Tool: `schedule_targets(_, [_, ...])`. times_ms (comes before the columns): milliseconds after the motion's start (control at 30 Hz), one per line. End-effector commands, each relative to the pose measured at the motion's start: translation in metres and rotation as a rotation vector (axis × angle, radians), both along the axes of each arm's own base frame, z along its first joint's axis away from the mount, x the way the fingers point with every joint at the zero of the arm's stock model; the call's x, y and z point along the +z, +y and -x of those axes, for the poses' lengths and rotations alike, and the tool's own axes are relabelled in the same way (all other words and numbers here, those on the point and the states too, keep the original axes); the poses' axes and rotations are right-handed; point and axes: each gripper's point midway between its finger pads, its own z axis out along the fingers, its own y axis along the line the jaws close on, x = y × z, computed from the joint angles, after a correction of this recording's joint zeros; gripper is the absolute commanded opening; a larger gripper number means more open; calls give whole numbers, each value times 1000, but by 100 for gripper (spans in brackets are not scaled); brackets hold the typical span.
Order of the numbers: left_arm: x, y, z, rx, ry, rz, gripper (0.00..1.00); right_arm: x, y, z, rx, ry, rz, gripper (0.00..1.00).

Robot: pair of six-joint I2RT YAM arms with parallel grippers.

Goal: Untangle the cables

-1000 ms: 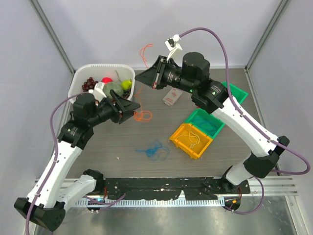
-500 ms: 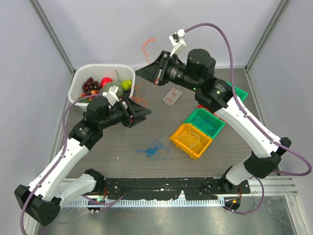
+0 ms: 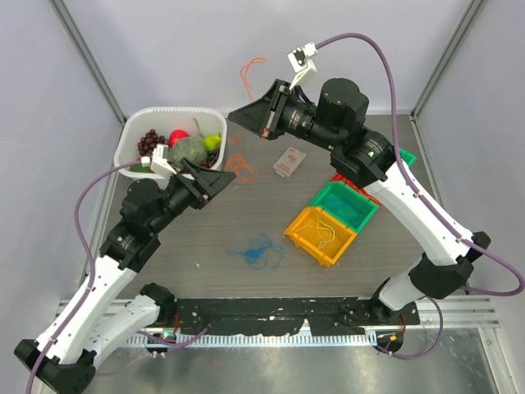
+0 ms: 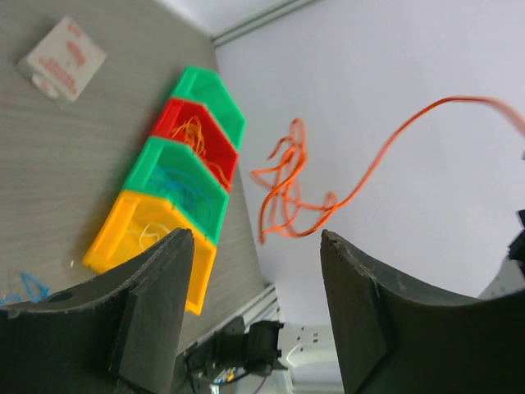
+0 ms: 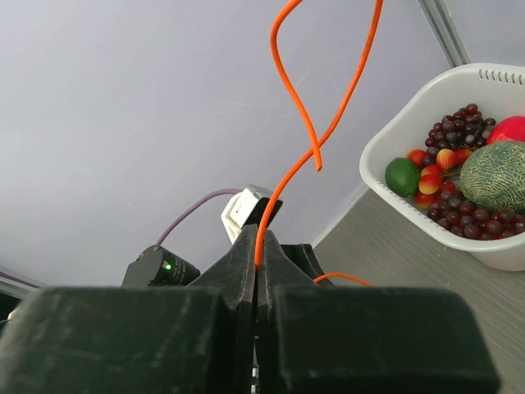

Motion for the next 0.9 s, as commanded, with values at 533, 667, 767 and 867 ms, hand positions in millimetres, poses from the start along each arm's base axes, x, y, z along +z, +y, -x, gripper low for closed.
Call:
schedule_targets(533, [36, -10, -13, -8, -156, 93, 33, 50, -18, 17, -9, -100, -95, 1])
schedule_targets(667, [31, -5, -14, 16, -140, 85, 27, 52, -20, 19, -8, -106, -95, 1])
schedule_targets(767, [10, 2, -16, 59, -77, 20, 25, 57, -23, 21, -15, -115, -100, 1])
schedule_targets(867, [-14, 9, -17, 84, -29, -54, 20, 70, -27, 25, -9, -126, -123, 1])
